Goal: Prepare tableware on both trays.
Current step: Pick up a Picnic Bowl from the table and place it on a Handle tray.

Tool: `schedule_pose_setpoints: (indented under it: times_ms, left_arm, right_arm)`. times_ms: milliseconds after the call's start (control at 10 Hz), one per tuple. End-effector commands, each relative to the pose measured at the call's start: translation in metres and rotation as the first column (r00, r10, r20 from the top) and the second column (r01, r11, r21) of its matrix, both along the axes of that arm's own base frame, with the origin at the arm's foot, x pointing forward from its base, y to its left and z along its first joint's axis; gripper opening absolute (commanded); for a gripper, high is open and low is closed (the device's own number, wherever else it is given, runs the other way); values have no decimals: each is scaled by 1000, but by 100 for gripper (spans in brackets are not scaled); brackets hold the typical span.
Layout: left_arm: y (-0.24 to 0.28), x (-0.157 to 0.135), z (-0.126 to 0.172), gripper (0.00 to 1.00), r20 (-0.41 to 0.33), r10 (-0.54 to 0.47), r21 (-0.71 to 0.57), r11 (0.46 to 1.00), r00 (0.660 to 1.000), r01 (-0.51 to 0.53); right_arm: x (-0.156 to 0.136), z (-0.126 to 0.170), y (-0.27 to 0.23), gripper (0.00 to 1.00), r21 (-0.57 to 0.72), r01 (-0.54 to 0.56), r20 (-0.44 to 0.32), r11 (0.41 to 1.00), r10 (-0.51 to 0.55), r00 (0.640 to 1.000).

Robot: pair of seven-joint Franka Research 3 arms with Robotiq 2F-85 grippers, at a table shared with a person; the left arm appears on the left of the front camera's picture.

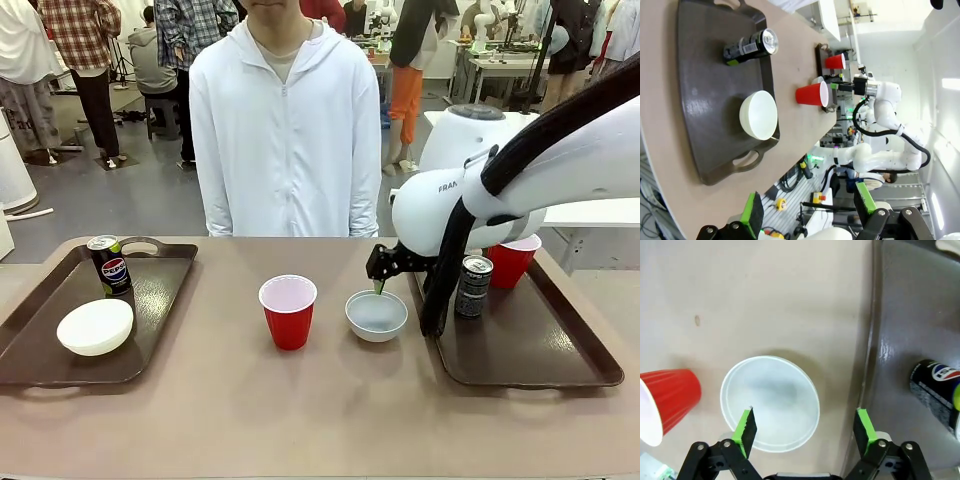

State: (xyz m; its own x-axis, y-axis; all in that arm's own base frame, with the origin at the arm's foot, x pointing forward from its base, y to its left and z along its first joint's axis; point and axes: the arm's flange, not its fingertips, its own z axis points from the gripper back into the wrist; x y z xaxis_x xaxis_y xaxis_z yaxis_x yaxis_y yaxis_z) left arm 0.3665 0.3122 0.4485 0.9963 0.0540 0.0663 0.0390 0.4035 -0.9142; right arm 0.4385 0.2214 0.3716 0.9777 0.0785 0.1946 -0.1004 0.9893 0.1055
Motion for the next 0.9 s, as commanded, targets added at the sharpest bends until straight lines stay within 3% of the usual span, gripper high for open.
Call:
schedule_pose_setpoints:
  times_ms: [0,700,800]
  left_arm:
    - [-1,-2,2,96,-1,6,2,1000,1000,-6]
    - [-1,-2,2,96,-1,6,2,1000,1000,-6]
    - [-1,-2,2,96,-1,6,2,1000,1000,-6]
  right_arm:
    - [1,-13,-3,100,13,-14,19,1000,14,1000]
    - [8,-46,7,100,15,-56,4,998,56,998]
    - [8,-46,9,44,20,-71,7,997,71,997]
